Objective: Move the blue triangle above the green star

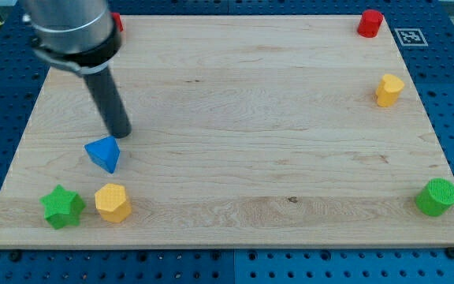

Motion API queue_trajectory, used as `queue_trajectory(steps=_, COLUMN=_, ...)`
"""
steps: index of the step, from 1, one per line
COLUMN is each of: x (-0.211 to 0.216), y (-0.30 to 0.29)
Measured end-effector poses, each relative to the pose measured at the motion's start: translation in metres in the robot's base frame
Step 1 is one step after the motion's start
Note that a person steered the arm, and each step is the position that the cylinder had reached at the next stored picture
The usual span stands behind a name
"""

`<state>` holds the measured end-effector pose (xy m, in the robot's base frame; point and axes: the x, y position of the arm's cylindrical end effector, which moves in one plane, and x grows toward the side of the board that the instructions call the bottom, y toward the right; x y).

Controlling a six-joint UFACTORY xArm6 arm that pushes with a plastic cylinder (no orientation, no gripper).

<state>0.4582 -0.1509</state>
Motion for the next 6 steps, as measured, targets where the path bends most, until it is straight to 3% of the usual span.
queue_trajectory(steps=2, x=0.051, y=-0.025)
queue_trajectory(steps=4, x=0.063, y=-0.033)
queue_trajectory(steps=5, x=0.062, y=-0.028)
queue_trajectory(steps=6, x=0.06, y=0.02)
